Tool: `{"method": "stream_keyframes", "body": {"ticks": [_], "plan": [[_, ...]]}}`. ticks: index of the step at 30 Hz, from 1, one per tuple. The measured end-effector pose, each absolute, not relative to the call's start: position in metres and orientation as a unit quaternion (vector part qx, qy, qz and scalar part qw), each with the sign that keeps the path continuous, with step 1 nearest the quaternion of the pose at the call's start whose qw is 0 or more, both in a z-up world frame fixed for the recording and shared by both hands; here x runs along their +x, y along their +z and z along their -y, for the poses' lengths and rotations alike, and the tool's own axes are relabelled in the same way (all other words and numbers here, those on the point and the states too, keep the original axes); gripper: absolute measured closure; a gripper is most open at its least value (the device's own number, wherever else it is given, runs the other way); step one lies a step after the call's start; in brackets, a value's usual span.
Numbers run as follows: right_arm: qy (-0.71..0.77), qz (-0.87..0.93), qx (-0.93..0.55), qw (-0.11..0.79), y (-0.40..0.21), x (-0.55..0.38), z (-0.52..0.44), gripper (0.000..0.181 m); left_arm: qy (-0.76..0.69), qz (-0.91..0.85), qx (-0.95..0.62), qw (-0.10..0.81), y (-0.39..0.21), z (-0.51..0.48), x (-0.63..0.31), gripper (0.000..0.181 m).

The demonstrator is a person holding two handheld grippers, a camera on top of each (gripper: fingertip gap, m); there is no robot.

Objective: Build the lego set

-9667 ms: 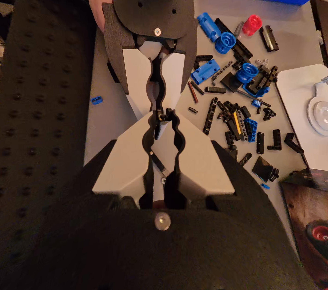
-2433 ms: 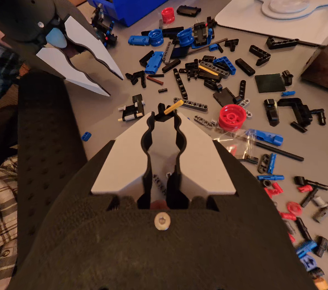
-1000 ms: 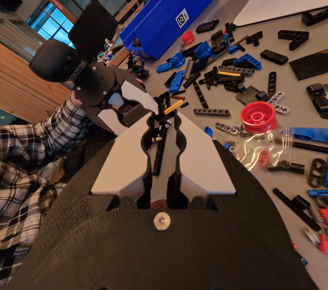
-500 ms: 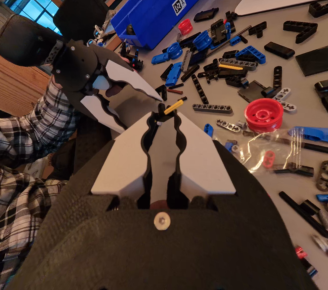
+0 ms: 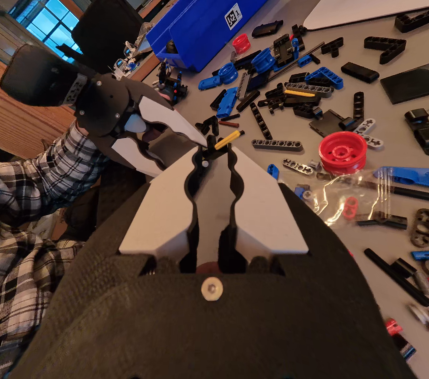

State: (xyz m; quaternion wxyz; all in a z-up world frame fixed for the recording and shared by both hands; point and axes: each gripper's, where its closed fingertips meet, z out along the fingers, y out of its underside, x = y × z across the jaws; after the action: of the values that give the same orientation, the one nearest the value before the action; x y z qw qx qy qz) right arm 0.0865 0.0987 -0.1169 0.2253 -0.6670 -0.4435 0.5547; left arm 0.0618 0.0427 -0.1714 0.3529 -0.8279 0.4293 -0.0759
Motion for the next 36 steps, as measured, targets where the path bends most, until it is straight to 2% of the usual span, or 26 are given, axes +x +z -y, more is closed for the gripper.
{"method": "stream_keyframes", "body": {"ticks": [3, 5, 6, 13, 22, 26, 36], "plan": [[0.562, 0.438, -0.661, 0.236, -0.110, 0.086, -0.100, 0.161, -0.074, -0.421, -0.815, 0.392, -0.162, -0.045, 0.063, 0.131], [0.566, 0.433, -0.657, 0.247, -0.105, 0.085, -0.101, 0.161, -0.077, -0.411, -0.804, 0.423, -0.153, -0.047, 0.065, 0.138], [0.566, 0.431, -0.655, 0.254, -0.102, 0.084, -0.102, 0.161, -0.070, -0.405, -0.799, 0.439, -0.148, -0.049, 0.064, 0.162], [0.550, 0.439, -0.656, 0.274, -0.102, 0.081, -0.104, 0.161, -0.064, -0.410, -0.802, 0.429, -0.159, -0.051, 0.063, 0.156], [0.556, 0.406, -0.662, 0.296, -0.096, 0.091, -0.121, 0.161, -0.036, -0.395, -0.816, 0.421, -0.152, -0.076, 0.047, 0.133], [0.547, 0.396, -0.670, 0.308, -0.097, 0.095, -0.131, 0.161, -0.037, -0.408, -0.821, 0.398, -0.157, -0.086, 0.044, 0.128], [0.544, 0.389, -0.674, 0.313, -0.098, 0.098, -0.135, 0.161, -0.141, -0.444, -0.818, 0.337, -0.153, -0.101, 0.036, 0.138]]}}
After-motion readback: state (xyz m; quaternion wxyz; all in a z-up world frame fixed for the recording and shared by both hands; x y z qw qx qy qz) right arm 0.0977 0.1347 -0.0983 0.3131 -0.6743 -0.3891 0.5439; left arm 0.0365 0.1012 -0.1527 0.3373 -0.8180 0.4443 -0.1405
